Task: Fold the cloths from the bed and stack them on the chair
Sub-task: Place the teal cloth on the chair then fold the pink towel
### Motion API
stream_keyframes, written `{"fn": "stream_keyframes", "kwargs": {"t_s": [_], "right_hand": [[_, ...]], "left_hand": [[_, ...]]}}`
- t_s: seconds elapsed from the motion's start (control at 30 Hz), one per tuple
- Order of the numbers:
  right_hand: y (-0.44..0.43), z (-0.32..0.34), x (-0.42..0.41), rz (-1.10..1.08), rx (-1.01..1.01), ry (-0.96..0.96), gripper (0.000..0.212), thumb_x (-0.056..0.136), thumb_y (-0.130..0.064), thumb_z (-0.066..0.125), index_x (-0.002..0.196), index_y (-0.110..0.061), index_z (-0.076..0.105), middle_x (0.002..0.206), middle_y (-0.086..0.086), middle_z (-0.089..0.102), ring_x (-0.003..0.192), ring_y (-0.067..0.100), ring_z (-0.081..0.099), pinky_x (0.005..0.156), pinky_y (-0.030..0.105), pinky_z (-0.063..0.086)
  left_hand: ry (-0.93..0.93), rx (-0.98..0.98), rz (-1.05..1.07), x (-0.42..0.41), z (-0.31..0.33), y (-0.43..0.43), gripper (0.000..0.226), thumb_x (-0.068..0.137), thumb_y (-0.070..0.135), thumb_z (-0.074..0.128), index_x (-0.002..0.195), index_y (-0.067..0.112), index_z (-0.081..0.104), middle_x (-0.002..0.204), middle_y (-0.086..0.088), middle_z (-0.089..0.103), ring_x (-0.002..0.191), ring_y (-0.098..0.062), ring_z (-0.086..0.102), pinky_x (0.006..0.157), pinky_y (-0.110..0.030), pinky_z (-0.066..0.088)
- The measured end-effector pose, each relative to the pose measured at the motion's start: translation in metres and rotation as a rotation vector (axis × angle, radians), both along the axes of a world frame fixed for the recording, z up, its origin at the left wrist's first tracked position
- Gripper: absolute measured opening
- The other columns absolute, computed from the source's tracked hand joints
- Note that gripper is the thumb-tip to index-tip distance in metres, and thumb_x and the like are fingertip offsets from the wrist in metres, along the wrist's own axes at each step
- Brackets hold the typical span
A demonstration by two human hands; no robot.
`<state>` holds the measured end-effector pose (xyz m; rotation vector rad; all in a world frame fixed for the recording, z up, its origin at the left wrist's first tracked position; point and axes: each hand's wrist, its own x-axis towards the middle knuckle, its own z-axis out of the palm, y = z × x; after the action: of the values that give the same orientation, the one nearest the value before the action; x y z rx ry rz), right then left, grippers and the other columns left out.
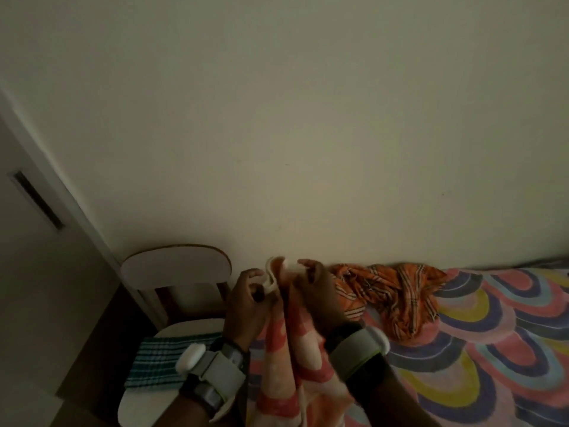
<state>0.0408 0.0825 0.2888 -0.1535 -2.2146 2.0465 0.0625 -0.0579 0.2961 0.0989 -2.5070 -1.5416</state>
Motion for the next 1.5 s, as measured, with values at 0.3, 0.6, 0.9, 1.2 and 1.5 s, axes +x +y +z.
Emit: {"fn": "stream_keyframes", "kwargs": {"t_s": [0.3,0.6,0.9,1.2,1.5], "right_hand": [[-0.023,-0.034,0.025,-0.227,0.139,0.072,0.010,0.080,-0.022,0.072,0.070,-0.020,0.071,0.064,-0.006,0.067,0.062,0.005,0.061,0.052,0.008,0.039],[-0.030,-0.038,0.024,-0.106,0.106,0.098,0.021,0.083,-0.006,0.065,0.095,-0.020,0.075,0.087,-0.012,0.072,0.080,-0.008,0.065,0.068,0.008,0.047],[-0.011,-0.030,0.019,0.047,-0.007,0.086,0.013,0.083,-0.006,0.068,0.086,-0.015,0.077,0.079,-0.001,0.075,0.074,0.008,0.069,0.068,0.025,0.054],[-0.014,-0.019,0.022,0.008,0.001,0.138,0.020,0.083,-0.011,0.069,0.069,-0.025,0.073,0.067,-0.012,0.072,0.067,0.001,0.066,0.064,0.022,0.053],[-0.009,-0.034,0.027,0.055,0.076,0.132,0.029,0.080,-0.006,0.071,0.083,-0.035,0.071,0.079,-0.015,0.072,0.080,-0.003,0.067,0.072,0.018,0.053]], "left_hand": [[-0.079,0.045,0.121,0.001,-0.007,0.021,0.028,0.090,0.009,0.053,0.116,0.003,0.060,0.111,-0.013,0.063,0.104,-0.023,0.058,0.088,-0.028,0.043],[-0.159,0.067,-0.003,0.002,-0.002,0.017,0.040,0.090,0.002,0.043,0.128,0.008,0.053,0.130,-0.010,0.056,0.122,-0.022,0.050,0.107,-0.038,0.039],[0.028,-0.005,0.047,0.003,-0.007,0.009,0.020,0.085,0.021,0.062,0.100,0.010,0.071,0.098,-0.006,0.073,0.092,-0.014,0.066,0.086,-0.031,0.054],[0.018,0.021,0.096,0.003,-0.005,0.017,0.021,0.085,0.004,0.059,0.104,0.008,0.066,0.103,-0.009,0.069,0.093,-0.016,0.062,0.078,-0.021,0.048],[-0.004,-0.099,-0.087,0.001,-0.007,0.010,0.044,0.087,0.002,0.050,0.128,0.020,0.047,0.115,-0.010,0.062,0.102,-0.027,0.060,0.086,-0.033,0.049]]}}
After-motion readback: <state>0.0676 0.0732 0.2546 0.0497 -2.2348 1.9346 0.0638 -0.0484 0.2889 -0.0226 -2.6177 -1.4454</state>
